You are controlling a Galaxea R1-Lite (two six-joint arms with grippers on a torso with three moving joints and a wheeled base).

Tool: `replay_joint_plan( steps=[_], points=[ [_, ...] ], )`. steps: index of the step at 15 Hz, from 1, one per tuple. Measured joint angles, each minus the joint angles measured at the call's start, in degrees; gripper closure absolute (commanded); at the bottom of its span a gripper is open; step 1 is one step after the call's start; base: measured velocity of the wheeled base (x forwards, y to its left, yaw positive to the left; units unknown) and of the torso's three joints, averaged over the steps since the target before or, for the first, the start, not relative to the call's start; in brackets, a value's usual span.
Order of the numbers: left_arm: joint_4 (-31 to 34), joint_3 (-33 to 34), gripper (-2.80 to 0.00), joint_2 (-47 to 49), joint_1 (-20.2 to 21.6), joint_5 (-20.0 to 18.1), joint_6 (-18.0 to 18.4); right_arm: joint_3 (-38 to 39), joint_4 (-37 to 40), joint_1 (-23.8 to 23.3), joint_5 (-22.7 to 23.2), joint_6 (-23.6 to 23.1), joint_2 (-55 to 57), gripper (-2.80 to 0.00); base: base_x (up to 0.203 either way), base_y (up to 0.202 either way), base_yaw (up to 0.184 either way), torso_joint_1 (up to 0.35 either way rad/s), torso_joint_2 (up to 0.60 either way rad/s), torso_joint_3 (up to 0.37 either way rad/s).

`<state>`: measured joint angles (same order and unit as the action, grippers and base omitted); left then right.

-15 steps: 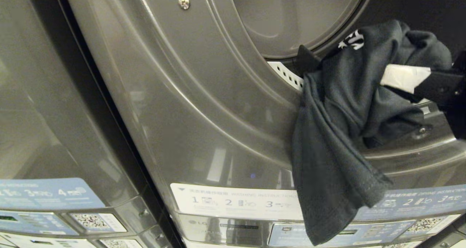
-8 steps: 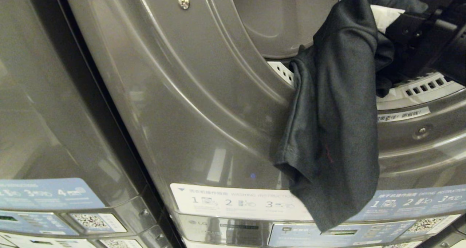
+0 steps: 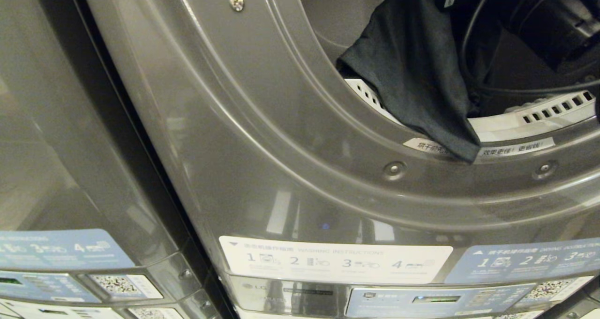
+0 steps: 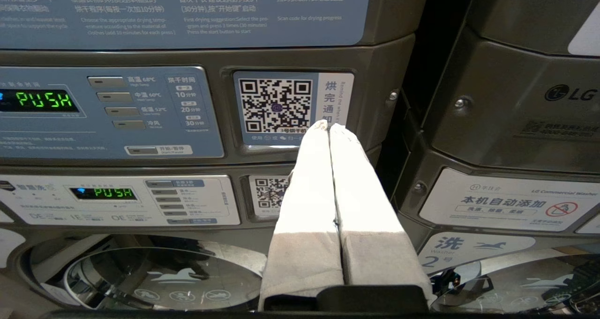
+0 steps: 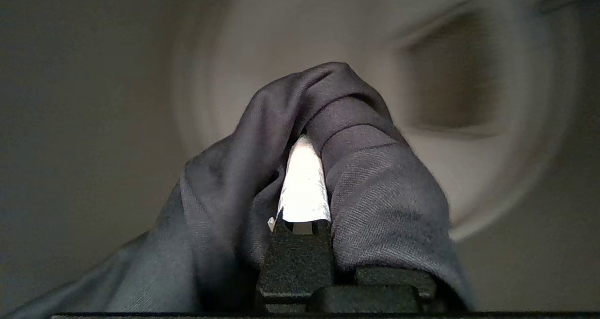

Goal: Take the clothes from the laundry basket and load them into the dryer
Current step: Put the clothes in the dryer

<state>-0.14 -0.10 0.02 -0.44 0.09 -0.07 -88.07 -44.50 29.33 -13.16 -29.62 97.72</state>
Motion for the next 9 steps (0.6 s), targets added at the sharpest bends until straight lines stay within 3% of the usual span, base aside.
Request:
replay_joint_plan(
  steps=[5, 8, 9],
  points=[
    [-0.02, 0.00, 0.00, 0.00, 0.00, -0.02, 0.00, -20.68, -4.44, -3.55, -7.77, -13.59, 11.03, 0.00, 0.000, 0.000, 0.000, 0.000, 0.00, 0.000],
    [-0.02, 0.00, 0.00, 0.00, 0.00, 0.01, 0.00, -22.35, -6.63, -4.24, -9.41, -15.54, 14.49, 0.00, 0.000, 0.000, 0.000, 0.000, 0.00, 0.000],
    [-0.02, 0.00, 0.00, 0.00, 0.00, 0.00, 0.00, -21.86, -6.14, -4.28, -9.46, -15.43, 15.01, -1.32, 0.000, 0.000, 0.000, 0.000, 0.00, 0.000]
  ],
)
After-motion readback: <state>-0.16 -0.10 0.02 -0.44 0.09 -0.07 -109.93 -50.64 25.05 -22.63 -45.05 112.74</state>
